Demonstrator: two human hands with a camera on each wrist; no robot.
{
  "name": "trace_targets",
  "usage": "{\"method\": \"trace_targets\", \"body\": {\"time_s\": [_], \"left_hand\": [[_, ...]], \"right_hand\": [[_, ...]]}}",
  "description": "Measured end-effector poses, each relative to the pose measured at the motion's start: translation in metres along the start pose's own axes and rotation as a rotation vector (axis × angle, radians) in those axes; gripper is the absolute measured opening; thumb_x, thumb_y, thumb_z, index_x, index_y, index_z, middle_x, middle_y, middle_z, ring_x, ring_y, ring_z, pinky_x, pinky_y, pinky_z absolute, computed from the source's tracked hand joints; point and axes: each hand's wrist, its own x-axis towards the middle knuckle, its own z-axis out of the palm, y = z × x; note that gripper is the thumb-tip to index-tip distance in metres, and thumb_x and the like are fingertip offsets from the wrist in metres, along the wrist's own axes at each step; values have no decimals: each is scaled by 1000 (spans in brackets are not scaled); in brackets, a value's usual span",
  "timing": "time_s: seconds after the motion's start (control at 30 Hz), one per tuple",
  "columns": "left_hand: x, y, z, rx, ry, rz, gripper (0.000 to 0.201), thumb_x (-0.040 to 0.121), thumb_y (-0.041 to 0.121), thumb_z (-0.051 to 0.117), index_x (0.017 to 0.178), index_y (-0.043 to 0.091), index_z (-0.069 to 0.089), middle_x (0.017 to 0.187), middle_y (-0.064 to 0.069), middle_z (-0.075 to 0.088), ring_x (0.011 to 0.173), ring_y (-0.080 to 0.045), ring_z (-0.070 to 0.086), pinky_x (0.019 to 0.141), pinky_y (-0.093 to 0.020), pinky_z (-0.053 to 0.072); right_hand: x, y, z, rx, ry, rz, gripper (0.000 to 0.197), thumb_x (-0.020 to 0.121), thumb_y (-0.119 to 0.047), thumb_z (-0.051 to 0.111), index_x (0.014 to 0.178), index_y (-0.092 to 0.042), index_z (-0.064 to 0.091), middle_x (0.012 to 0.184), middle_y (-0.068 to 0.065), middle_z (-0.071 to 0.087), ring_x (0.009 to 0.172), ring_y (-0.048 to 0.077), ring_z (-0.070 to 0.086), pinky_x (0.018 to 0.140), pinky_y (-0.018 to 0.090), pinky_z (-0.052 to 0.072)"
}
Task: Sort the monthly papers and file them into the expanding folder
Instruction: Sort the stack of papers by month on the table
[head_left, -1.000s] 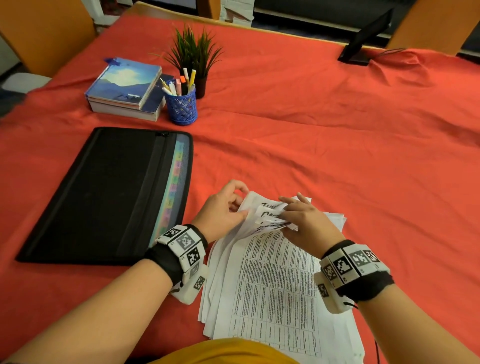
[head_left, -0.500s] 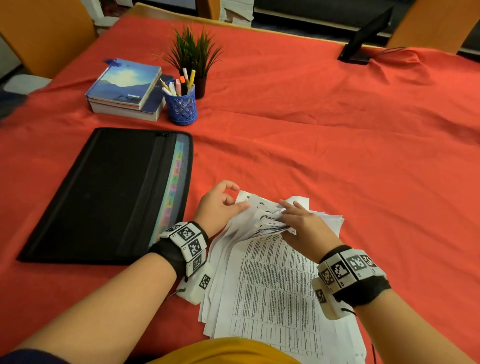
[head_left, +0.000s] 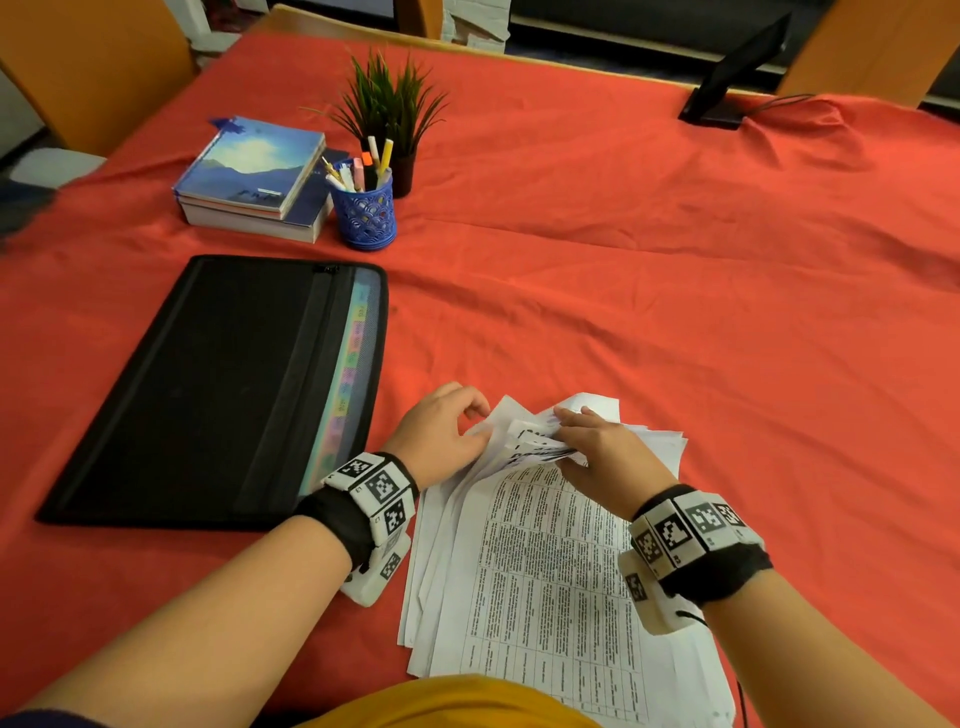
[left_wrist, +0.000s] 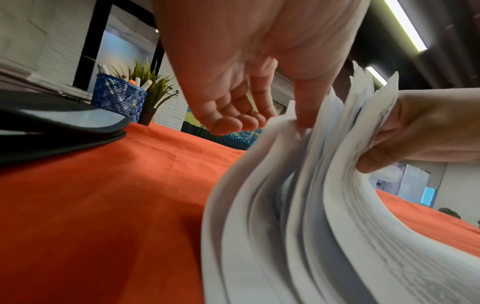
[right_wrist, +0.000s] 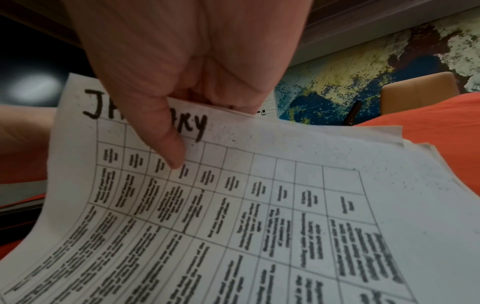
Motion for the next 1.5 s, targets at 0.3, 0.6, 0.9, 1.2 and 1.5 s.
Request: {"method": "trace_targets", "body": {"time_s": [0.3, 0.6, 0.9, 1.2, 1.5], "left_hand": [[4, -6, 2, -245, 26, -203, 40, 85, 14, 56, 121, 29, 49, 105, 8, 67, 96, -14, 63, 88, -35, 51], [9, -14, 5, -425, 22, -277, 53, 74, 52, 57, 92, 2, 64, 90, -12, 69, 80, -20, 61, 76, -43, 51], [8, -24, 4, -113, -224, -391, 22, 84, 15, 61, 98, -2, 67, 92, -12, 68, 82, -24, 64, 70, -30, 48], [14, -10, -52, -63, 164, -401, 29, 88, 23, 57, 107, 3, 66, 105, -12, 68, 100, -29, 63, 88, -38, 51], [17, 9, -172, -127, 647, -332, 29, 87, 13, 61, 111, -3, 64, 109, -12, 66, 102, -21, 61, 78, -25, 42]], "right_hand": [[1, -3, 1, 10, 22, 5, 30, 76, 5, 60, 103, -6, 69, 97, 9, 67, 135, 24, 32, 112, 29, 8], [-5, -10, -8, -19, -9, 7, 29, 76, 1, 61, 101, -9, 69, 97, 7, 67, 106, 28, 60, 99, 33, 40], [-4, -14, -11, -61, -3, 6, 20, 81, -5, 60, 98, -10, 68, 95, 2, 65, 88, 23, 62, 74, 28, 48], [3, -17, -21, -116, -50, 25, 30, 87, -7, 55, 116, -11, 62, 110, 4, 63, 103, 23, 56, 86, 26, 41], [19, -12, -14, -199, 16, 35, 14, 76, 0, 68, 89, -4, 70, 133, 21, 48, 128, 38, 40, 106, 55, 29]]}}
